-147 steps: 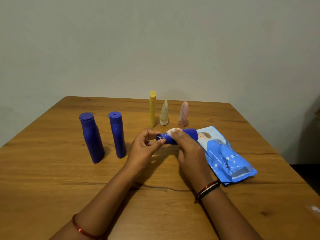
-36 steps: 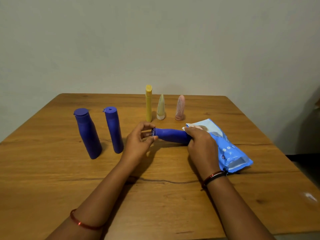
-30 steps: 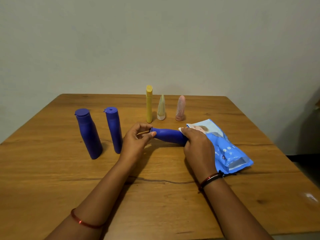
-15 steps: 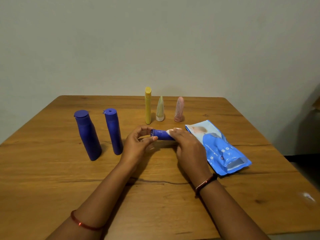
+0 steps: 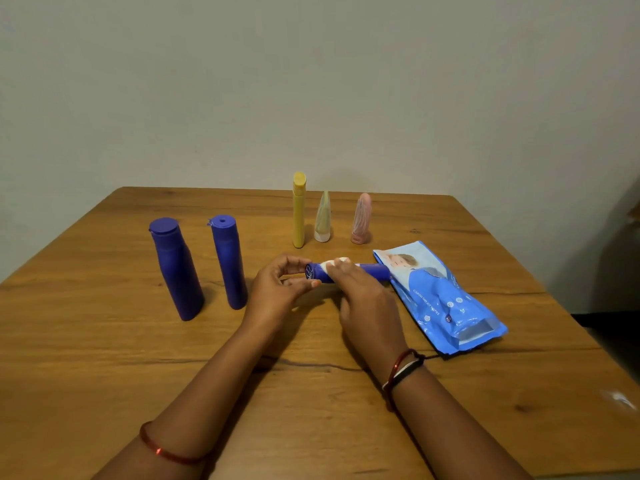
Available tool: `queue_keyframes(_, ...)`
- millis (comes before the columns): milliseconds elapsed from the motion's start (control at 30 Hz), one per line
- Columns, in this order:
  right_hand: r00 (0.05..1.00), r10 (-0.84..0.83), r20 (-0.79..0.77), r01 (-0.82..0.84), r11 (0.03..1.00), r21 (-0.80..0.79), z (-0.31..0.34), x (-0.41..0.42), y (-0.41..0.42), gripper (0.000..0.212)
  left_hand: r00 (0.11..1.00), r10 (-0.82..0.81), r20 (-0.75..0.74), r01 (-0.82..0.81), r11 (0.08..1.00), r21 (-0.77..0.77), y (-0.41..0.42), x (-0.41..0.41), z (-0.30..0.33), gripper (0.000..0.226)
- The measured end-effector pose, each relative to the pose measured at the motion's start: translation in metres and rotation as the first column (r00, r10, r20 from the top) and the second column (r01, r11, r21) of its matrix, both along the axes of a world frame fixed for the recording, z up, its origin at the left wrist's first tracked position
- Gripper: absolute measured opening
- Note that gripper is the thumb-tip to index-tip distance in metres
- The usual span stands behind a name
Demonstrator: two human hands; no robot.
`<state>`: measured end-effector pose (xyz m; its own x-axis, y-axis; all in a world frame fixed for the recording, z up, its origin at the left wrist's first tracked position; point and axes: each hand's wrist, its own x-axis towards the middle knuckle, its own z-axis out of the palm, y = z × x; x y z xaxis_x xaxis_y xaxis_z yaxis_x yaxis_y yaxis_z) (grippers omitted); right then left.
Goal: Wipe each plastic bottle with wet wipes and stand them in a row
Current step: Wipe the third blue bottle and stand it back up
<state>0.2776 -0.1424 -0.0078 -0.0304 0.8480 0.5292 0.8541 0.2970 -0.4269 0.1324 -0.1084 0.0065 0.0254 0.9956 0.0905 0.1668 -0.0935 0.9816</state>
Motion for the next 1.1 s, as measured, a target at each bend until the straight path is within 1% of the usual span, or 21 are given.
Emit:
queue_keyframes(67,0.998,0.054,0.03,-0.054,0.998,0.017,-0.001,-0.004,-0.001,0.057,1.0,0.009,-0.008,-0.009,1.0,0.002,0.0,0.001,-0.001,0.028)
queue_keyframes(133,0.997,0.05,0.052,-0.051,0.999,0.02,-0.002,-0.002,0.0,0.058,1.0,0.01,-0.016,-0.01,1.0,-0.004,0.001,0.0,-0.002,0.028)
queue_keyframes(300,0.995,-0.093,-0.02,0.093,0.996,0.0,0.0,0.015,0.007,0.05,0.999,0.021,-0.036,-0.022,0.999,-0.04,0.003,-0.002,-0.002,0.027)
queue_keyframes(367,0.992,-0.117,-0.036,0.118,0.993,0.001,0.0,0.018,0.008,0.049,0.999,0.02,-0.035,-0.021,0.999,-0.048,0.002,-0.001,-0.001,0.028)
queue_keyframes(433,0.996,-0.078,-0.037,0.078,0.997,0.01,0.0,0.015,0.007,0.051,0.999,0.008,-0.036,-0.01,0.998,-0.056,0.002,-0.001,0.0,0.028)
queue_keyframes(567,0.998,0.068,-0.008,-0.067,0.996,0.052,0.002,0.002,0.004,0.06,1.0,0.013,-0.012,-0.014,0.999,-0.05,0.001,0.0,0.002,0.028)
queue_keyframes(667,0.992,0.123,-0.035,-0.12,0.99,0.07,0.003,0.002,0.002,0.063,0.999,0.02,0.027,-0.019,0.999,-0.047,0.003,-0.001,0.002,0.027)
queue_keyframes(833,0.988,0.143,-0.051,-0.14,0.988,0.061,0.004,0.013,-0.002,0.056,1.0,0.002,-0.009,-0.002,0.999,-0.053,0.004,-0.001,0.001,0.028)
queue_keyframes(967,0.989,0.135,-0.058,-0.132,0.99,0.049,0.005,0.014,0.0,0.055,0.998,-0.038,-0.044,0.039,0.999,0.015,0.002,-0.003,0.003,0.03)
queue_keyframes(1100,0.993,0.084,-0.081,-0.082,0.996,0.032,0.007,0.012,0.001,0.054,0.996,-0.085,-0.009,0.085,0.994,0.075,-0.001,-0.002,0.007,0.035)
